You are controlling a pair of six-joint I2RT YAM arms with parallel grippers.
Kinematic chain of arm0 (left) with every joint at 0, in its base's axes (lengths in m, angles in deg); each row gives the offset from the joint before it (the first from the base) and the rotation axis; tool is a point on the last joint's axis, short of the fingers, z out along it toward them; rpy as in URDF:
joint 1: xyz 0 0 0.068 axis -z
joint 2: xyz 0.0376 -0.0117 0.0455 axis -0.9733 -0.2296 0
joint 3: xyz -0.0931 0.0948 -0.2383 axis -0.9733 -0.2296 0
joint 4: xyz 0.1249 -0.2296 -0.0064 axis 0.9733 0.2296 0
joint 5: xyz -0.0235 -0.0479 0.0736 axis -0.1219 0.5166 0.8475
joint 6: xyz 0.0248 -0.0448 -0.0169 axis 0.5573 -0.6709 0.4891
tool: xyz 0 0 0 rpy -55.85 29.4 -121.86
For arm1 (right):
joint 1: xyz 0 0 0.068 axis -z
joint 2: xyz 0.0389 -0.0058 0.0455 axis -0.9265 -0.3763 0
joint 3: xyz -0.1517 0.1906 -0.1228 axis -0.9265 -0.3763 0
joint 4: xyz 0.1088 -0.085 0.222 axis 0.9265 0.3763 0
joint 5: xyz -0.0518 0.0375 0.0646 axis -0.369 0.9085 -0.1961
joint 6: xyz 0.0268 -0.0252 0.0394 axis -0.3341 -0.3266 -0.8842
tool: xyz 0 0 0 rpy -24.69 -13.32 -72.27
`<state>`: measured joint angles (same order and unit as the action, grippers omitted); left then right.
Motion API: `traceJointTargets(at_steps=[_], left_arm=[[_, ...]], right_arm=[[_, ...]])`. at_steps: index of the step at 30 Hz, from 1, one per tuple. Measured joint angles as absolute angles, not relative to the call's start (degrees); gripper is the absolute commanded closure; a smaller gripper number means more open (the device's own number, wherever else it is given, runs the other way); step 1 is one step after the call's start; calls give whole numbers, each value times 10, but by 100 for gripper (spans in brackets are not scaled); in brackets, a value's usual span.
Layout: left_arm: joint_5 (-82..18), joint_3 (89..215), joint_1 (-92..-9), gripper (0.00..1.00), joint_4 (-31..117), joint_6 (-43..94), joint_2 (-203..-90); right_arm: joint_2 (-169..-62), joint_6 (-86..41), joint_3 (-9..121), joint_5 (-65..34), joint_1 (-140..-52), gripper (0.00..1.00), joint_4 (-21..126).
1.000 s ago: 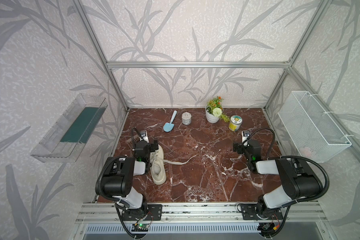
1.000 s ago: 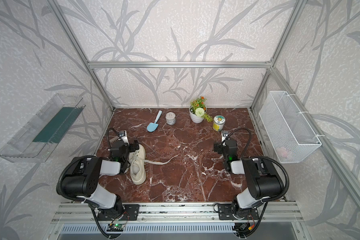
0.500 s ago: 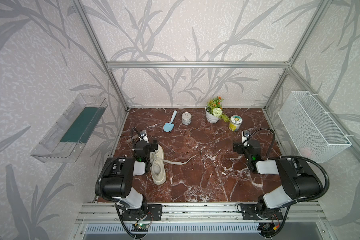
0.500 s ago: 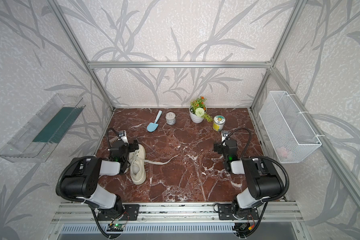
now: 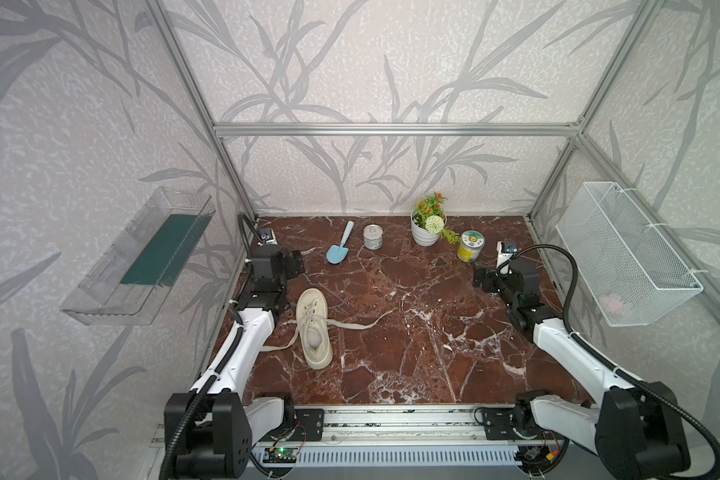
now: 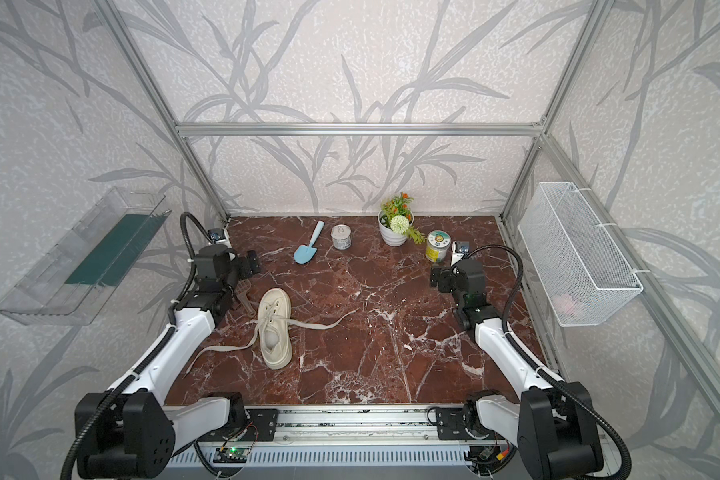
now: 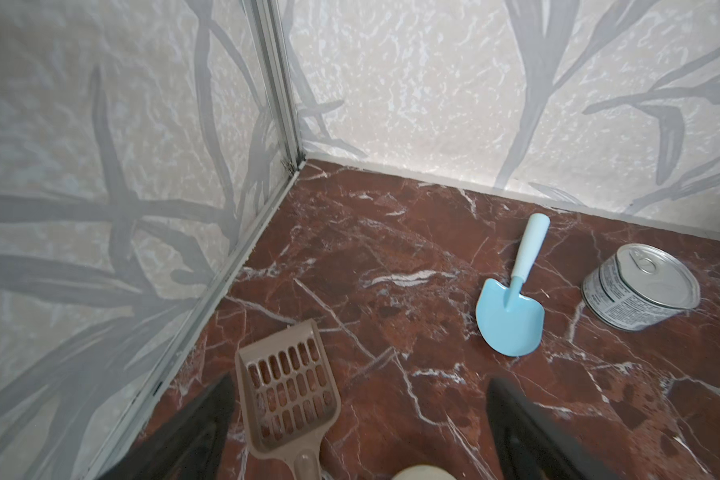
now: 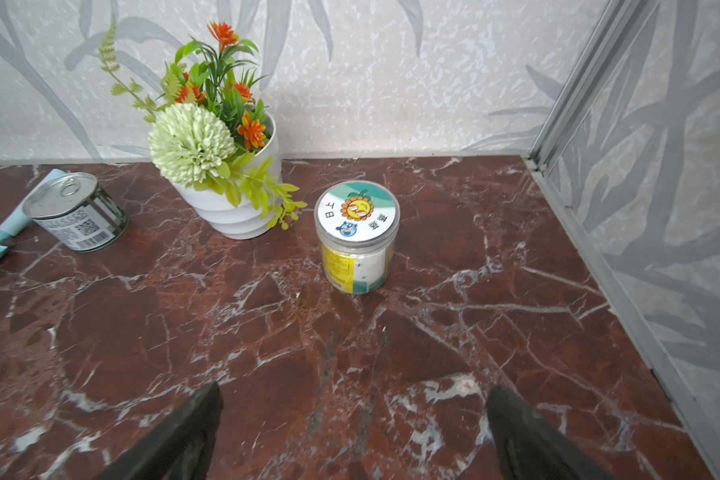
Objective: Tie the shoes
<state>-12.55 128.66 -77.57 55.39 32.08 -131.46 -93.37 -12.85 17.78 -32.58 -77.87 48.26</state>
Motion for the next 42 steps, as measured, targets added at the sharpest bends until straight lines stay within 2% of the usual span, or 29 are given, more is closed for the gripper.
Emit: traceJointTargets(at_steps=[7, 9, 12, 17, 23, 42], left_arm=[[-177, 1349, -766, 30, 804, 255, -1327], [-183, 1348, -751, 33, 861, 237, -1321], [-185, 1345, -718, 46, 923, 207, -1298], [-194, 1307, -670, 51, 969, 150, -1242], [-209, 1248, -653, 59, 1005, 84, -1206], [-228, 1222, -648, 77, 994, 32, -1267]], right_arm=[[-932, -196, 213, -309, -855, 1, 648], [-932, -210, 212, -302, -876, 1, 674], [-933, -231, 212, -292, -890, 1, 694], [-953, -251, 212, -275, -900, 1, 701], [-994, -259, 220, -252, -906, 1, 708], [-1020, -262, 241, -225, -906, 1, 717]])
